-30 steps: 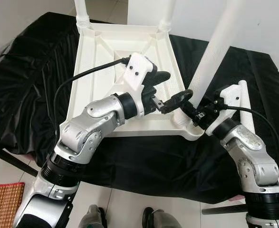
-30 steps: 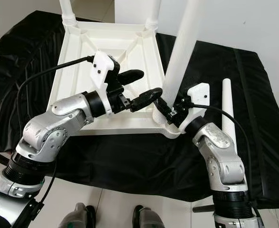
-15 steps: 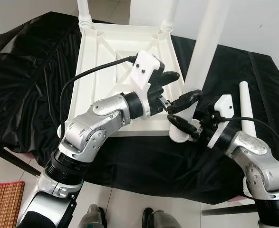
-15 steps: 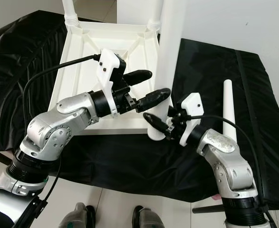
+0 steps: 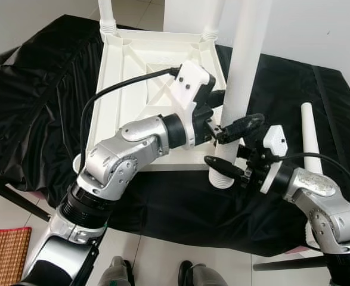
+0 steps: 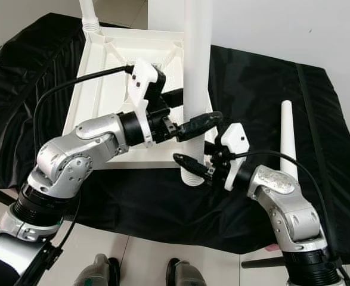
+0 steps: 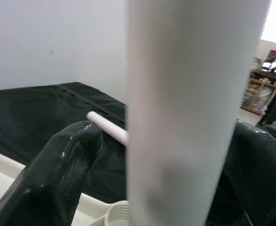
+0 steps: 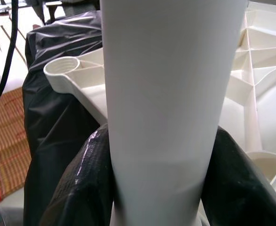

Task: Building children table

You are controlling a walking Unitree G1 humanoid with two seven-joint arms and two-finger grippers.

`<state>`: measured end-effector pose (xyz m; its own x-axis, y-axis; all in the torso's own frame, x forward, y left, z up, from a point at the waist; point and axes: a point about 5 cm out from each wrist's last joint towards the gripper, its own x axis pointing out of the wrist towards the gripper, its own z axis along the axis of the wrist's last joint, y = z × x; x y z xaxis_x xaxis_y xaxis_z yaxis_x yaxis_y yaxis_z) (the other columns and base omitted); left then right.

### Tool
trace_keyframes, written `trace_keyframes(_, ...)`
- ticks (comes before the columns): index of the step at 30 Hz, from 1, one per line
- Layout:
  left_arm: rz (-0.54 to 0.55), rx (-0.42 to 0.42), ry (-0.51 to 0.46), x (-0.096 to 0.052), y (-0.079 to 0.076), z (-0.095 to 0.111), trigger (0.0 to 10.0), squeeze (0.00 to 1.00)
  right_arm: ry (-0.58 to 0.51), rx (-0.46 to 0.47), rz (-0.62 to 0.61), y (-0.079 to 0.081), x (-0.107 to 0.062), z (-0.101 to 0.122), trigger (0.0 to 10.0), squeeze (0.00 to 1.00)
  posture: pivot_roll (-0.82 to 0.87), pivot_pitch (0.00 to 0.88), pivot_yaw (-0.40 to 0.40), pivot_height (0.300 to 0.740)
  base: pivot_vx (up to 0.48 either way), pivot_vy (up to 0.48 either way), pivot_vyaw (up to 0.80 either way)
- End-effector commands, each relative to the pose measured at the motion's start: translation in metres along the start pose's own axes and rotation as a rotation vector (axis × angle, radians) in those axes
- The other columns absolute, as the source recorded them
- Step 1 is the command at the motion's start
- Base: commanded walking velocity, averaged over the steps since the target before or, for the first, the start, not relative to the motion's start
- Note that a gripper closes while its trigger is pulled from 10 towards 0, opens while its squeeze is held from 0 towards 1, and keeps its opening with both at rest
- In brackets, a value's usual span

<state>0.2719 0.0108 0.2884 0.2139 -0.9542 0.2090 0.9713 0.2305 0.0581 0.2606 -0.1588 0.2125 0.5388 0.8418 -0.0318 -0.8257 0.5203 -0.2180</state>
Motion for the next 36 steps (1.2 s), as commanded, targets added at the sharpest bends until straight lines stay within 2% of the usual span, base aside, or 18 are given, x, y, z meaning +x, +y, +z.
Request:
trace_keyframes(1, -0.203, 0.006, 0.002, 0.003, -0.016, 0.004, 10.0, 0.0, 0.005, -0.019, 0.008, 0.0, -0.002, 0.001, 10.0, 0.0, 0.07, 0.152, -0.069, 0.74, 0.0, 0.0, 0.0)
trace_keyframes(2, -0.216, 0.012, 0.008, 0.002, -0.017, 0.004, 4.0, 0.0, 0.007, -0.023, 0.006, -0.001, -0.002, 0.001, 10.0, 0.0, 0.07, 0.148, -0.067, 0.74, 0.0, 0.0, 0.0)
trace_keyframes(3, -0.216, 0.012, 0.008, 0.002, -0.017, 0.004, 4.0, 0.0, 0.007, -0.023, 0.006, -0.001, -0.002, 0.001, 10.0, 0.0, 0.07, 0.148, -0.067, 0.74, 0.0, 0.0, 0.0)
trace_keyframes(4, -0.227, 0.014, 0.01, 0.001, -0.018, 0.004, 0.0, 0.0, 0.008, -0.023, 0.006, -0.001, -0.002, 0.001, 10.0, 0.0, 0.07, 0.148, -0.067, 0.74, 0.0, 0.0, 0.0)
trace_keyframes(12, -0.267, 0.019, 0.025, -0.003, -0.02, 0.005, 0.0, 0.0, 0.007, -0.028, -0.008, -0.006, -0.003, 0.002, 10.0, 0.0, 0.07, 0.138, -0.064, 0.74, 0.0, 0.0, 0.0)
trace_keyframes(19, -0.231, 0.032, 0.032, -0.002, -0.015, 0.005, 0.0, 0.0, 0.0, -0.044, -0.087, -0.017, -0.005, 0.003, 10.0, 0.0, 0.07, 0.132, -0.063, 0.74, 0.0, 0.0, 0.0)
trace_keyframes(20, -0.221, 0.038, 0.038, -0.001, -0.014, 0.006, 10.0, 0.0, -0.01, -0.047, -0.127, -0.021, -0.004, 0.004, 10.0, 0.0, 0.07, 0.13, -0.064, 0.74, 0.0, 0.0, 0.0)
trace_keyframes(22, -0.211, 0.044, 0.039, 0.0, -0.012, 0.006, 10.0, 0.0, -0.016, -0.044, -0.161, -0.025, -0.003, 0.005, 10.0, 0.0, 0.07, 0.13, -0.065, 0.74, 0.0, 0.0, 0.0)
trace_keyframes(23, -0.201, 0.054, 0.039, 0.001, -0.011, 0.008, 10.0, 0.0, -0.027, -0.033, -0.197, -0.029, -0.002, 0.005, 10.0, 0.11, 0.07, 0.13, -0.065, 0.74, 0.0, 0.0, 0.0)
trace_keyframes(24, -0.167, 0.078, 0.035, 0.002, -0.008, 0.01, 10.0, 0.0, -0.052, -0.016, -0.246, -0.034, -0.001, 0.008, 10.0, 1.0, 0.07, 0.13, -0.065, 0.74, 0.0, 0.0, 0.0)
trace_keyframes(29, -0.1, 0.115, 0.017, 0.005, -0.001, 0.015, 10.0, 0.0, -0.098, 0.01, -0.279, -0.037, 0.003, 0.013, 10.0, 1.0, 0.07, 0.13, -0.065, 0.74, 0.0, 0.0, 0.0)
trace_keyframes(32, 0.029, 0.172, 0.001, 0.011, 0.012, 0.022, 10.0, 0.0, -0.138, 0.003, -0.374, -0.041, 0.012, 0.017, 10.0, 1.0, 0.07, 0.135, -0.067, 0.74, 0.0, 0.0, 0.0)
trace_keyframes(36, 0.079, 0.199, -0.002, 0.014, 0.018, 0.025, 10.0, 0.0, -0.151, 0.006, -0.401, -0.042, 0.017, 0.018, 10.0, 1.0, 0.07, 0.14, -0.069, 0.74, 0.0, 0.0, 0.0)
